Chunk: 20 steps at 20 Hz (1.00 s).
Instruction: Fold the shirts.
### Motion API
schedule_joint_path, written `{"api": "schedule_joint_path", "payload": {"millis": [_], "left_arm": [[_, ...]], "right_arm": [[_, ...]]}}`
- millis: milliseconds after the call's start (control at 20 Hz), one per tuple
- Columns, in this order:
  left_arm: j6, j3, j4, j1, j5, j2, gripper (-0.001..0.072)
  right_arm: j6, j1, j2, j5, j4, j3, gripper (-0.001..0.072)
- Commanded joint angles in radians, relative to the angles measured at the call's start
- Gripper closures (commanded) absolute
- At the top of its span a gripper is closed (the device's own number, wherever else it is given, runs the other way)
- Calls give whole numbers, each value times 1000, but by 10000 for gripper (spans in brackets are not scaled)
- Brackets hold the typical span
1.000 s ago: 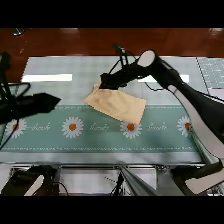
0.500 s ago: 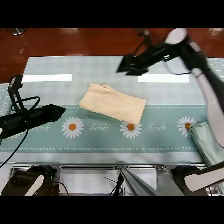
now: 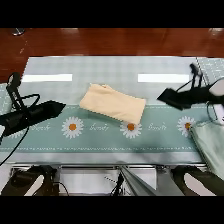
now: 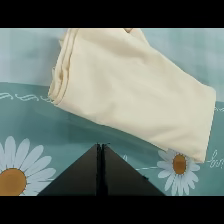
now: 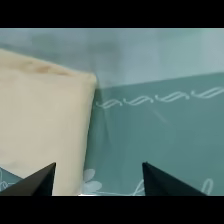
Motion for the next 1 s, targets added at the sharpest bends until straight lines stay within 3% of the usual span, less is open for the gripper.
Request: {"api": "schedule_joint_path", "payload": {"millis": [0, 200, 350, 400, 450, 500, 750, 950], "left_arm": [[1, 0, -1, 0, 18, -50, 678], [5, 0, -33, -11, 19, -123, 678], [5, 0, -34, -51, 27, -167, 678], [5, 0, -34, -66, 40, -179, 678], [5, 0, -34, -84, 54, -190, 678], [5, 0, -34, -101, 68, -199, 678], [5, 0, -34, -176, 112, -245, 678], [5, 0, -34, -232, 116, -259, 678]], "right_arm": [[-50, 86, -49, -172, 187, -202, 92], [-225, 180, -267, -167, 431, -127, 92], [-277, 242, -383, -158, 504, -32, 112], [-281, 260, -414, -150, 503, 4, 282], [-298, 270, -436, -137, 502, 40, 567], [-328, 275, -447, -114, 500, 79, 687], [-338, 254, -448, 95, 433, 454, 688], [-230, 212, -448, 240, 339, 821, 688]]}}
